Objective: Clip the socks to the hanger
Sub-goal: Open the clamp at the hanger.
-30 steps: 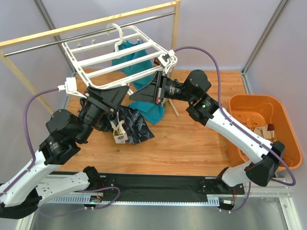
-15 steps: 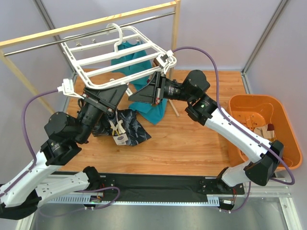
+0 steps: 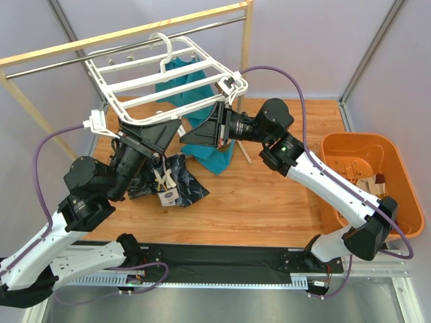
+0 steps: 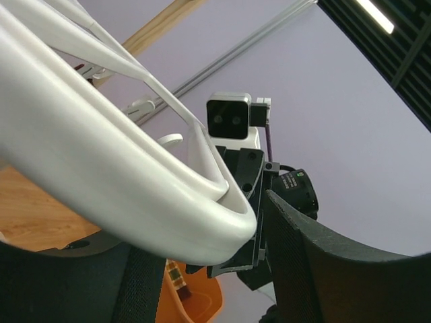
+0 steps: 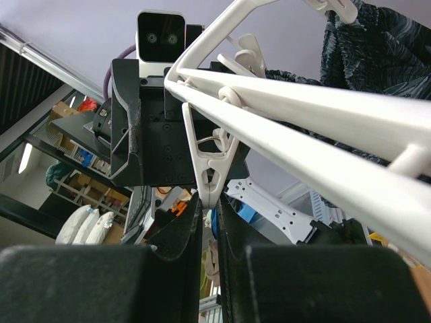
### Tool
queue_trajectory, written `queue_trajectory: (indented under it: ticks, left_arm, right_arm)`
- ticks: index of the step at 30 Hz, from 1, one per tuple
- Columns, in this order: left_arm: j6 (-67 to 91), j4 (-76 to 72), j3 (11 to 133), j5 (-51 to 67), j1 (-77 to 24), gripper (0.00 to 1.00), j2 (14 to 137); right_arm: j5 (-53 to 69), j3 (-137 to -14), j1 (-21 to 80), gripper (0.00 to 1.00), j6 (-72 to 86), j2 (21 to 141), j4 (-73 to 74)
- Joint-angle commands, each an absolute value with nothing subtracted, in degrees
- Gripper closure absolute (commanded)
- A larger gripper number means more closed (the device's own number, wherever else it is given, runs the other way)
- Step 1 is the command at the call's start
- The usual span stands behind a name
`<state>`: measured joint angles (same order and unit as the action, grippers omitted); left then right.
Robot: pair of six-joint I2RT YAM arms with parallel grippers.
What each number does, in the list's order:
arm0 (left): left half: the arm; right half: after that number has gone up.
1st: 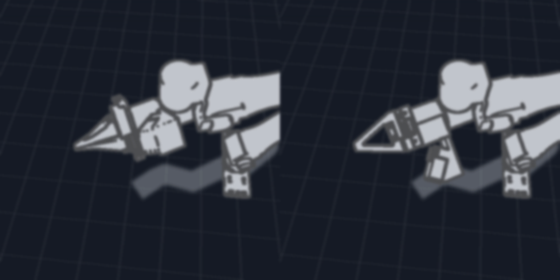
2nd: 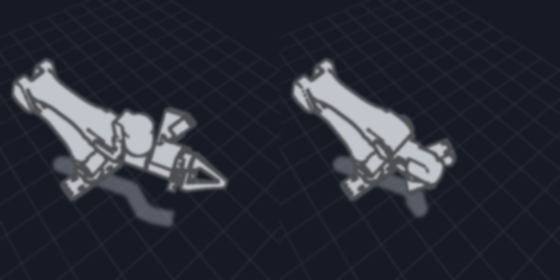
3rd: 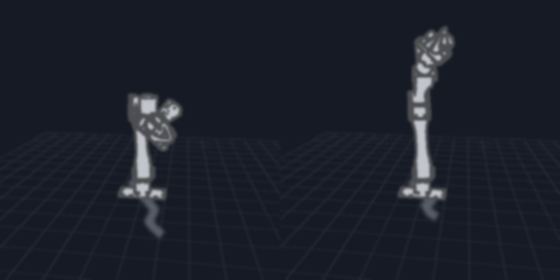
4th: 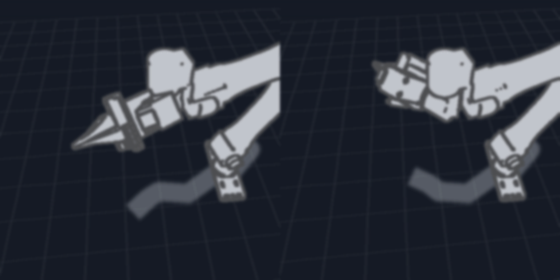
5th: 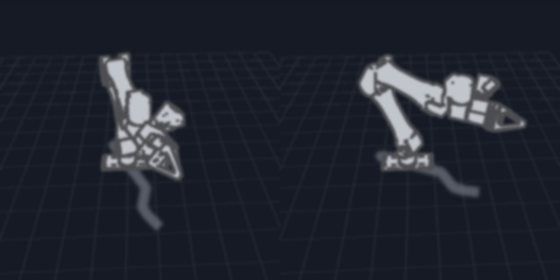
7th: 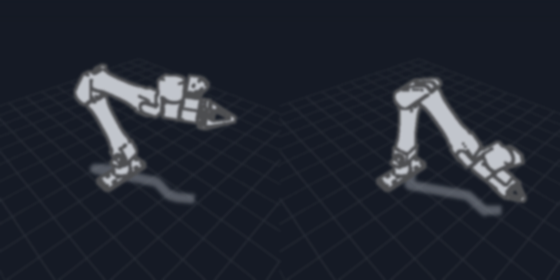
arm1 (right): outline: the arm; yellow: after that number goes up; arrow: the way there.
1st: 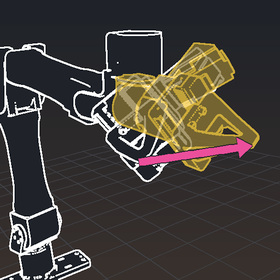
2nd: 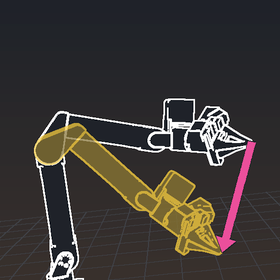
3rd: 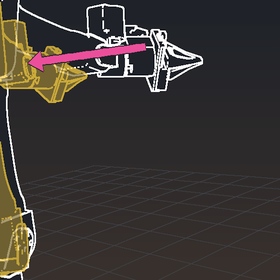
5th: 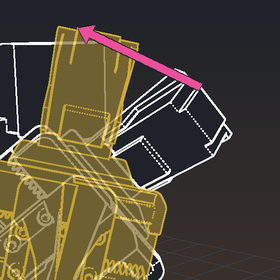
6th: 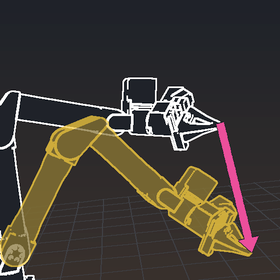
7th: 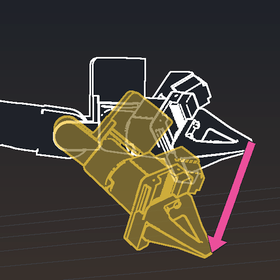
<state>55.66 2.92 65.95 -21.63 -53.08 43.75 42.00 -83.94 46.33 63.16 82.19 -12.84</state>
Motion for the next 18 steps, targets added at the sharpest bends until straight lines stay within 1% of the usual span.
queue_trajectory:
  ticks: [1,11,13,16,17,18]
  left_arm:
    - [56.3,2.5,67.5,-21.4,-53.1,0.37,44.0]
    - [54.8,1.8,67.4,-22.8,-53.1,0.38,44.5]
    - [54.3,1.5,67.5,-23.2,-53.1,0.42,44.6]
    - [54.1,1.7,68.1,-23.2,-53.1,0.51,45.3]
    - [54.1,2.3,68.7,-23.2,-53.1,0.56,45.4]
    - [54.1,2.6,69.0,-23.1,-53.1,0.58,46.0]
  right_arm:
    - [43.3,-85.7,46.1,1.00,63.5,82.0,-13.3]
    - [44.6,-87.1,45.9,1.00,62.1,82.8,-11.4]
    - [44.9,-87.4,45.9,1.00,61.9,82.7,-11.0]
    - [44.7,-87.9,45.6,1.00,60.9,82.4,-9.8]
    - [45.1,-88.0,45.6,1.00,60.9,82.4,-9.6]
    - [45.1,-87.9,45.5,1.00,60.9,82.5,-9.6]
